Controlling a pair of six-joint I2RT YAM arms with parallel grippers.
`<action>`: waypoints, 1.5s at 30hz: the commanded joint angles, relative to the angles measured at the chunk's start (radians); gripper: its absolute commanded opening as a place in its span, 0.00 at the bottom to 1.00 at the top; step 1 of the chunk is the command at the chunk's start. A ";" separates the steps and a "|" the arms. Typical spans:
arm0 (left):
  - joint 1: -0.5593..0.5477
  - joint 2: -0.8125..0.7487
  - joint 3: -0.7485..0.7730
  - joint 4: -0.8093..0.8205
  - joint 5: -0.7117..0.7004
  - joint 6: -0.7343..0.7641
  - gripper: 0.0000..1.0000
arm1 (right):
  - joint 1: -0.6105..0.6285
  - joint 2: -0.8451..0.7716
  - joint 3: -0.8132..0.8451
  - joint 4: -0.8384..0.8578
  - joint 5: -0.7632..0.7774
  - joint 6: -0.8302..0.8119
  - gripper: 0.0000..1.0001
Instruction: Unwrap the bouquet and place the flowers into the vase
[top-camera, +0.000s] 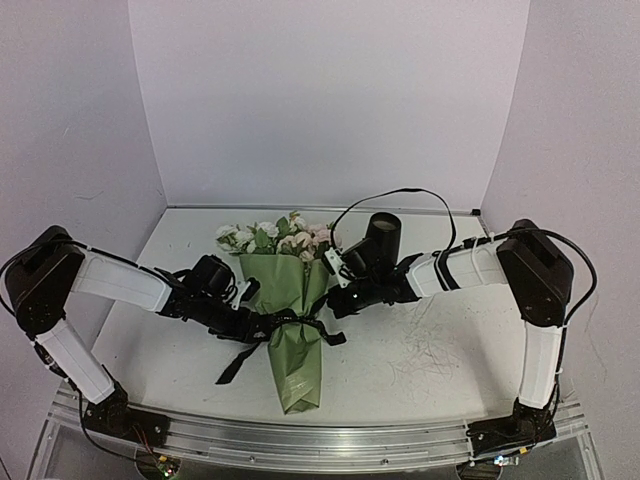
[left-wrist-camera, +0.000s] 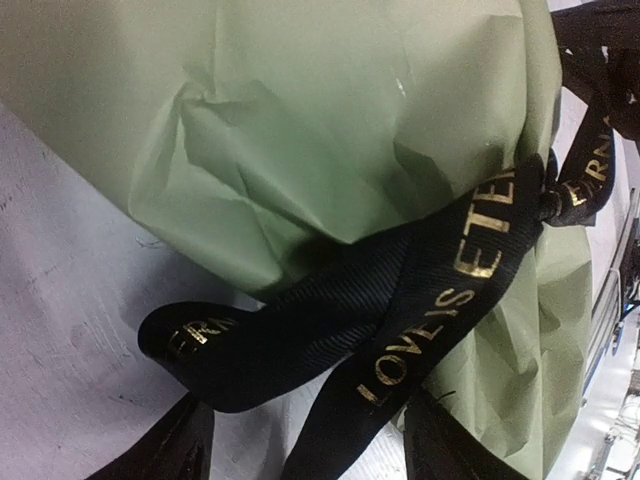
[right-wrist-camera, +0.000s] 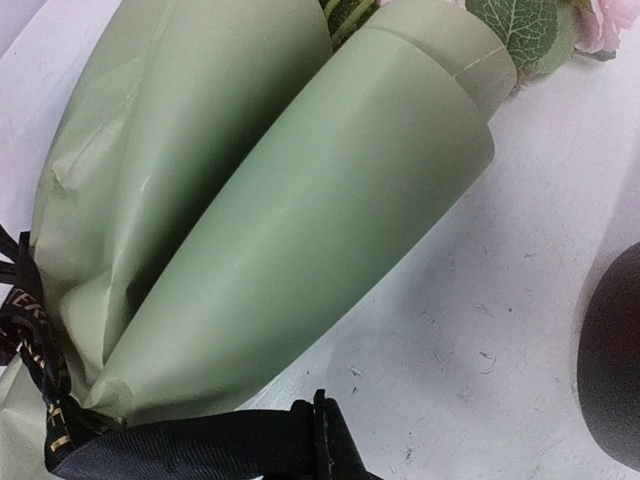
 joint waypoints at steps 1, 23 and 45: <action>-0.002 -0.053 0.032 -0.008 -0.044 0.013 0.75 | 0.004 0.004 0.029 -0.028 -0.017 -0.010 0.00; -0.092 -0.056 0.070 -0.114 -0.190 0.017 0.52 | 0.004 0.001 0.027 -0.028 -0.021 -0.008 0.00; -0.111 -0.022 0.105 -0.154 -0.253 -0.001 0.03 | 0.004 -0.032 0.007 -0.036 -0.012 0.015 0.00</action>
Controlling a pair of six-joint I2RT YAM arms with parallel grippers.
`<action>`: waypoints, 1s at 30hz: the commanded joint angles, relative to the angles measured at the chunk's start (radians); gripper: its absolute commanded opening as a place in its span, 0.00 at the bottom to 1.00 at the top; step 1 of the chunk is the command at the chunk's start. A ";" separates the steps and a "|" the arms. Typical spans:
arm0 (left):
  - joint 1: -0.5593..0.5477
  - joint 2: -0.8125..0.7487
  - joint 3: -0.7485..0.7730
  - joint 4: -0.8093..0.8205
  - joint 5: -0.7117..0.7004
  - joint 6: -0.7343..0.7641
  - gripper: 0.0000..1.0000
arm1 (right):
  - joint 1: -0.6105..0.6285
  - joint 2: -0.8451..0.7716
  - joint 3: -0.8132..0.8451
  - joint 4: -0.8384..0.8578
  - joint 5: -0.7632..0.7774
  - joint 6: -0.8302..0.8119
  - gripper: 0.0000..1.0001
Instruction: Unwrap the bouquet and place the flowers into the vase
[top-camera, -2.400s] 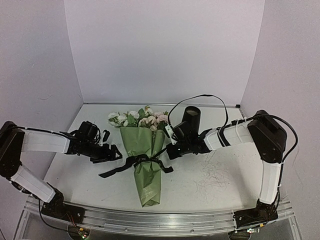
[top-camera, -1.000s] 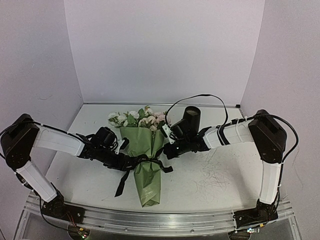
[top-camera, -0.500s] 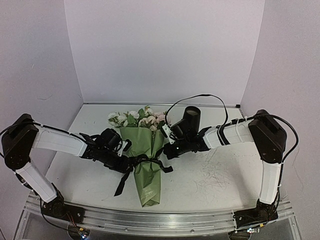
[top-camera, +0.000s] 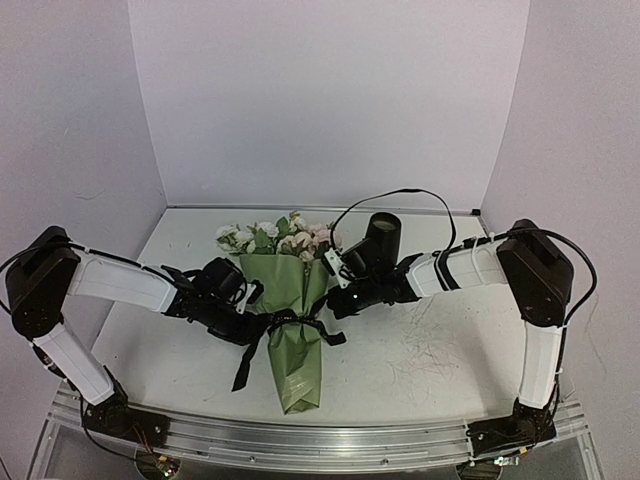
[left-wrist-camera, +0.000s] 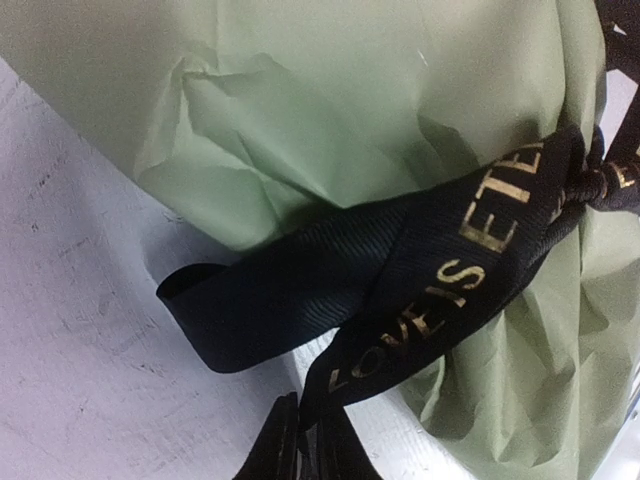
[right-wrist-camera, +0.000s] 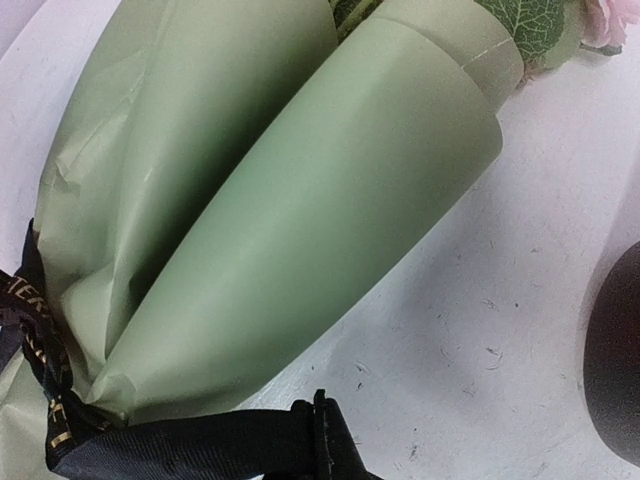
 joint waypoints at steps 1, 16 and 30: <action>-0.011 -0.021 0.046 -0.008 -0.062 -0.012 0.00 | 0.003 -0.036 0.004 -0.031 0.002 0.019 0.00; -0.006 -0.336 -0.027 -0.062 -0.496 -0.214 0.00 | 0.003 -0.180 -0.123 -0.116 0.200 0.198 0.00; 0.167 -0.454 -0.120 -0.077 -0.458 -0.341 0.00 | -0.002 -0.300 -0.200 -0.121 0.331 0.288 0.00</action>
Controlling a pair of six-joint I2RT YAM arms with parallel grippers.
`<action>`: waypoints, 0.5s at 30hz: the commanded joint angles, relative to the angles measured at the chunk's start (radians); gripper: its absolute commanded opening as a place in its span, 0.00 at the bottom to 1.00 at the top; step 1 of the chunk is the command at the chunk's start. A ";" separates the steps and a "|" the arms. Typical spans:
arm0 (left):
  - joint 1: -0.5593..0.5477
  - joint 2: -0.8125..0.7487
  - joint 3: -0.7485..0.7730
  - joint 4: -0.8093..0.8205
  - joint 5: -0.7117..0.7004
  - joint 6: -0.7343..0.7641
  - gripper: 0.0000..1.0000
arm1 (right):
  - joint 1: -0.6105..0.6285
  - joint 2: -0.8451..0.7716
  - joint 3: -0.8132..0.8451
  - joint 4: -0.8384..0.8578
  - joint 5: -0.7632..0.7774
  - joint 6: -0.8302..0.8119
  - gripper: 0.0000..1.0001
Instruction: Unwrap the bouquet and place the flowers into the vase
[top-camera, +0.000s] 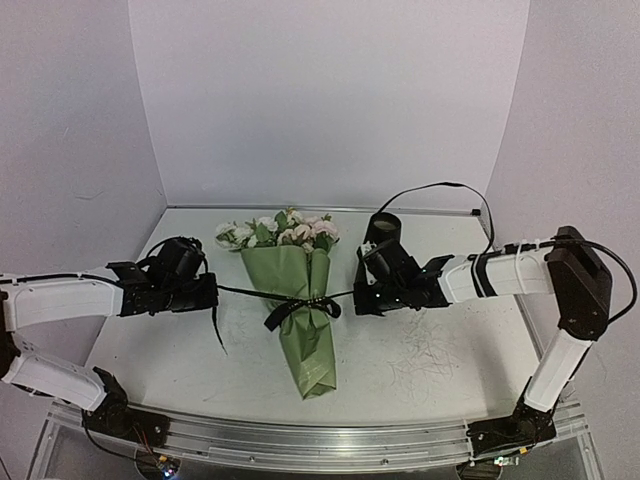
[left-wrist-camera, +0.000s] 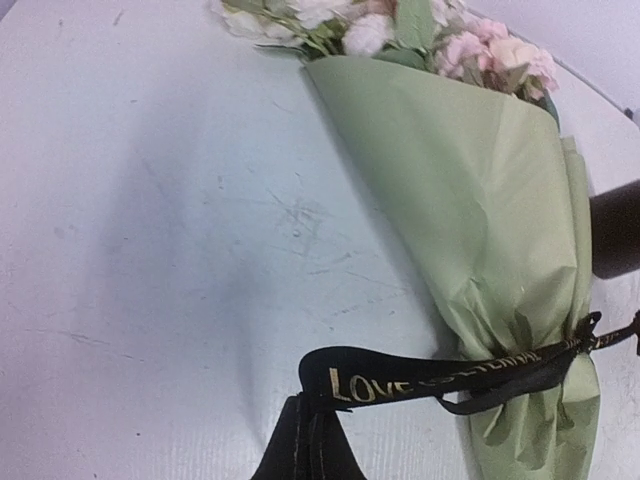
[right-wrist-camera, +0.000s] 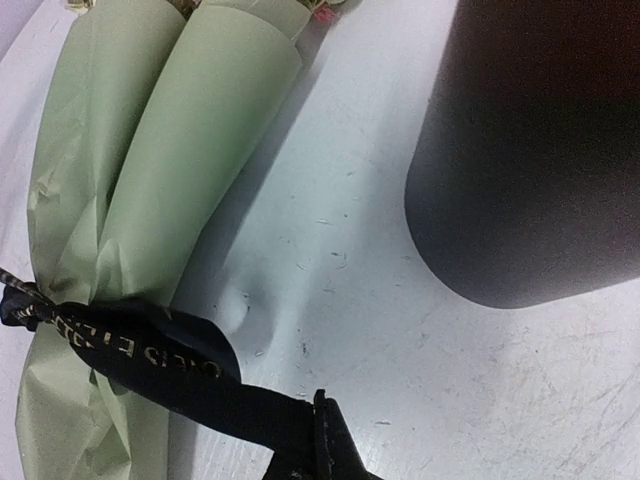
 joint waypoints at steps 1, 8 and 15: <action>0.105 -0.091 -0.054 -0.015 0.006 -0.056 0.00 | -0.011 -0.072 -0.032 -0.049 0.095 0.052 0.00; 0.168 -0.176 -0.098 -0.045 -0.049 -0.124 0.00 | -0.011 -0.129 -0.076 -0.059 0.180 0.100 0.00; 0.239 -0.241 -0.106 -0.196 -0.215 -0.284 0.00 | -0.010 -0.165 -0.103 -0.080 0.240 0.122 0.00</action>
